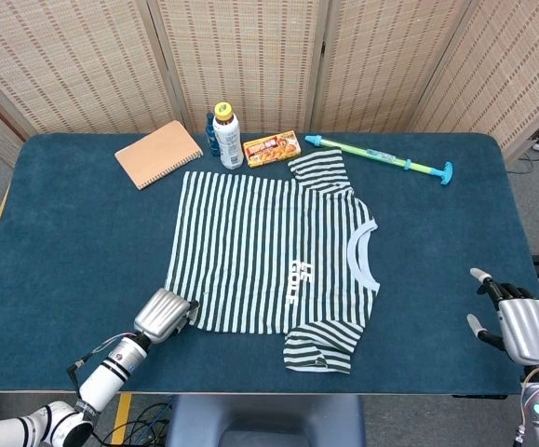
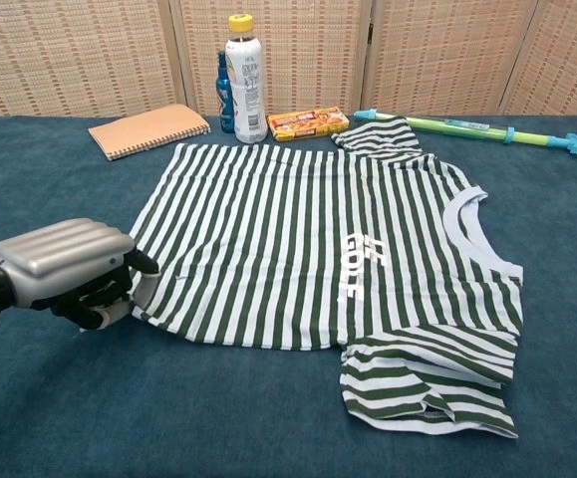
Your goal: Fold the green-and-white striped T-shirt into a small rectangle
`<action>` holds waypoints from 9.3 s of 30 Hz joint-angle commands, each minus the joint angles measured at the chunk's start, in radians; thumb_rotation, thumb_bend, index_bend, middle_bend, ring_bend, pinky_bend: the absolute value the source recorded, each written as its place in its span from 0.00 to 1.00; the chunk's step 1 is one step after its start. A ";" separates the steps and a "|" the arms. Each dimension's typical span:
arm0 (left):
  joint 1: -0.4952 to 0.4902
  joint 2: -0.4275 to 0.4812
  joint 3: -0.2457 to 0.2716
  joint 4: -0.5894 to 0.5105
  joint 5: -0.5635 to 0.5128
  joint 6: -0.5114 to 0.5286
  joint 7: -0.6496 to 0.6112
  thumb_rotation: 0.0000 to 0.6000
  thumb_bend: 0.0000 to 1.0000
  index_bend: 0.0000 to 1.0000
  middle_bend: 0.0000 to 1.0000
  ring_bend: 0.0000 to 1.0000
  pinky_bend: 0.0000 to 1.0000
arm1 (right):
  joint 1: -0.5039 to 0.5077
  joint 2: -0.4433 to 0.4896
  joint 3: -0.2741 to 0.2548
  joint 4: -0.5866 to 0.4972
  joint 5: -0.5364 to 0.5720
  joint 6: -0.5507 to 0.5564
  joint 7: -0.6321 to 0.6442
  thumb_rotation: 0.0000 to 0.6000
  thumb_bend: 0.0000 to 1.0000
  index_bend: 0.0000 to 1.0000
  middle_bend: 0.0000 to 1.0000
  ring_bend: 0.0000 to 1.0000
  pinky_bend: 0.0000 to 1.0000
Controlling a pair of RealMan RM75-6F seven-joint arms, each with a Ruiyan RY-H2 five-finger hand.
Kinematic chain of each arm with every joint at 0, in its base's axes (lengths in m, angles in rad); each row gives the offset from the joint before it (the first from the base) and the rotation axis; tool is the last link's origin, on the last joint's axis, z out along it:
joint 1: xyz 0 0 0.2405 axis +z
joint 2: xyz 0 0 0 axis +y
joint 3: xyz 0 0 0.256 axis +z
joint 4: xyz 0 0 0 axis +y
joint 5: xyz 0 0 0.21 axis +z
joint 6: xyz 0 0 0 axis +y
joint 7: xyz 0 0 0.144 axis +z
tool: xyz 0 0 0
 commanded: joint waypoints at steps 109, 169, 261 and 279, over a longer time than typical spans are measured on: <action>0.193 0.321 0.126 -0.305 0.153 0.241 -0.360 1.00 0.51 0.63 0.91 0.85 0.95 | 0.334 -0.148 -0.229 -0.042 -0.322 -0.157 0.081 1.00 0.58 0.67 0.97 1.00 1.00; 0.309 0.408 0.134 -0.388 0.261 0.204 -0.293 1.00 0.51 0.64 0.91 0.85 0.95 | 0.277 0.004 -0.287 -0.122 -0.430 -0.123 0.161 1.00 0.60 0.73 1.00 1.00 1.00; -0.216 -0.036 -0.142 0.378 -0.287 -0.314 -0.161 1.00 0.51 0.53 0.91 0.84 0.95 | 0.487 -0.467 0.049 0.306 0.024 -0.353 -0.232 1.00 0.62 0.73 1.00 1.00 1.00; -0.207 -0.030 -0.150 0.341 -0.332 -0.251 -0.099 1.00 0.50 0.04 0.87 0.83 0.94 | 0.496 -0.510 0.054 0.395 0.072 -0.372 -0.238 1.00 0.60 0.71 1.00 1.00 1.00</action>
